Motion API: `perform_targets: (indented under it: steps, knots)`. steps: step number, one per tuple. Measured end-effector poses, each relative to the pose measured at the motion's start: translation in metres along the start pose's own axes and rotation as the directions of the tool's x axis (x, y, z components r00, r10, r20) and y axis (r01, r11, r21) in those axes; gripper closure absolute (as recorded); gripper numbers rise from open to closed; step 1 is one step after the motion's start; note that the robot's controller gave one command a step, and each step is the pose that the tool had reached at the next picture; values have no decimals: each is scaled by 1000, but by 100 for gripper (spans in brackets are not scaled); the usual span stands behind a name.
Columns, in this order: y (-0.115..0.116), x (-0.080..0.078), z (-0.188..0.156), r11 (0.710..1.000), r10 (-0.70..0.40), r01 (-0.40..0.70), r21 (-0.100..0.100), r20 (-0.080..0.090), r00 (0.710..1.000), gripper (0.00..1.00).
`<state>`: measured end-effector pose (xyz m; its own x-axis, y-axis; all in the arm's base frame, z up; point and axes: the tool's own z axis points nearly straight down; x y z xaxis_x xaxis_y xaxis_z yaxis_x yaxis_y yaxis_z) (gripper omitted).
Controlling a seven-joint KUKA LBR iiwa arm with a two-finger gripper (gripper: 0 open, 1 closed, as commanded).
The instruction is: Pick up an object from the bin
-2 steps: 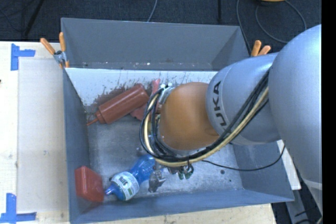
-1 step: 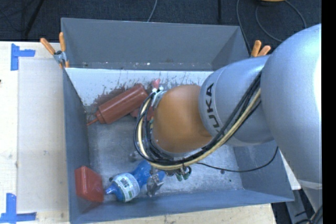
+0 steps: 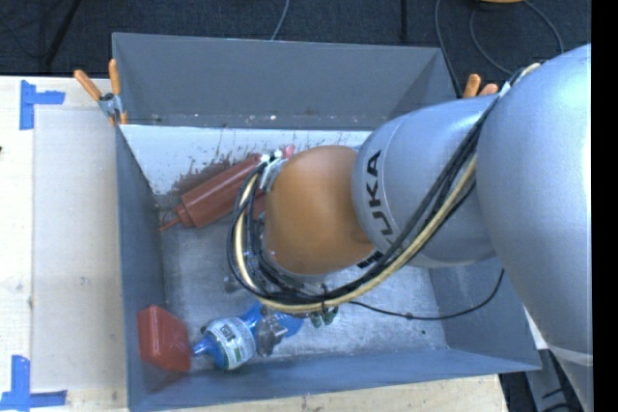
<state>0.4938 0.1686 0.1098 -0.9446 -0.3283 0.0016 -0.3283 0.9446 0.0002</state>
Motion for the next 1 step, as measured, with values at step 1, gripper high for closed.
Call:
perform_targets:
  steps: [1]
  knots:
    - [11, 3, 28, 1000, -25, 25, 0, -2, 1000, 0]
